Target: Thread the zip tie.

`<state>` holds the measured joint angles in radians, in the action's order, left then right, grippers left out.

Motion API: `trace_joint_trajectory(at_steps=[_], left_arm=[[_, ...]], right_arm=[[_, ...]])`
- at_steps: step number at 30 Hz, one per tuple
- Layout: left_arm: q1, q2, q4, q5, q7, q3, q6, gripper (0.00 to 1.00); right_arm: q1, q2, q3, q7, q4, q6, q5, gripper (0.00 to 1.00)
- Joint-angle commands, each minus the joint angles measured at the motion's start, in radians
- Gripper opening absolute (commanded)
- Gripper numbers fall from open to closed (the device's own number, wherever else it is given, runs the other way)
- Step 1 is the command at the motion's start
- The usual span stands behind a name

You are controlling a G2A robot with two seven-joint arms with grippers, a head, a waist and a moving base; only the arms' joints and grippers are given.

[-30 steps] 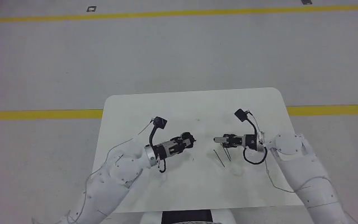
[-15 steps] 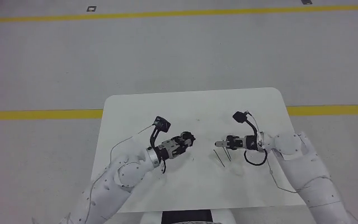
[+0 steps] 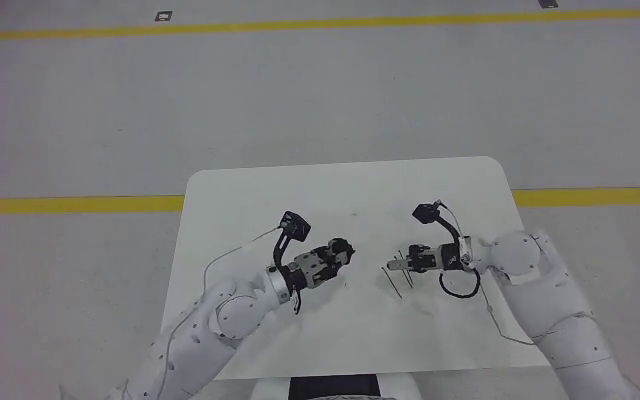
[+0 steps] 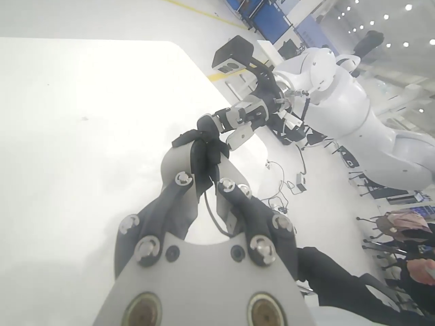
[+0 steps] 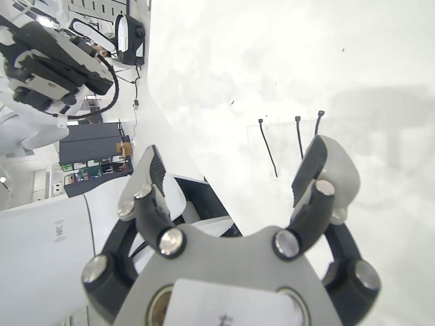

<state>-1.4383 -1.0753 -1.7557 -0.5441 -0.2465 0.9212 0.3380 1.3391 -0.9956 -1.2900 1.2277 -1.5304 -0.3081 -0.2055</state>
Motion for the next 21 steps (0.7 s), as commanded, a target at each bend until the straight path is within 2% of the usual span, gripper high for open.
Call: trace_joint_trajectory(at_steps=[1,3,8,13,21], left_arm=[[0.000,-0.002,-0.004,0.069,0.009,-0.010,0.002,0.00],[0.011,0.001,-0.008,0.122,-0.001,-0.016,0.002,0.00],[0.032,0.021,-0.027,0.184,0.004,-0.041,0.002,0.00],[0.049,0.041,-0.019,0.233,0.034,-0.073,0.002,0.00],[0.049,0.041,-0.019,0.233,0.034,-0.073,0.002,0.00]], right_arm=[[0.004,0.000,0.012,-0.015,0.000,-0.009,-0.012,1.00],[-0.002,0.001,0.019,-0.009,0.007,-0.020,-0.009,1.00],[-0.017,0.006,0.040,0.019,0.008,-0.032,-0.002,1.00],[-0.019,0.008,0.047,0.027,-0.002,-0.032,-0.002,1.00],[-0.013,0.009,0.053,0.003,-0.001,-0.032,-0.017,1.00]])
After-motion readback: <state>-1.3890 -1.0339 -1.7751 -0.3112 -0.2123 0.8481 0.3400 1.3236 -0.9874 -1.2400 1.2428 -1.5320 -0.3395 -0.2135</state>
